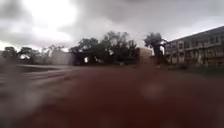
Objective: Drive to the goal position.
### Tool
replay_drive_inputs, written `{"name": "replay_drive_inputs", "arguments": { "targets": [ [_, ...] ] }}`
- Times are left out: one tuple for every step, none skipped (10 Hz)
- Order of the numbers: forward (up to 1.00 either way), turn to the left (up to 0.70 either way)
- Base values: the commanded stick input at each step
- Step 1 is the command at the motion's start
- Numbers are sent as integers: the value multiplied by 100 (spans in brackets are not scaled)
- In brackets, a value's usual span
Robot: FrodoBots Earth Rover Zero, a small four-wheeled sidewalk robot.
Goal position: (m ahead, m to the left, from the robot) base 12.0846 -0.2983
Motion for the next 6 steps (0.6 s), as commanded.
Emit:
{"name": "replay_drive_inputs", "arguments": {
  "targets": [
    [45,0],
    [45,0],
    [45,0],
    [45,0],
    [45,0],
    [45,0]
  ]
}}
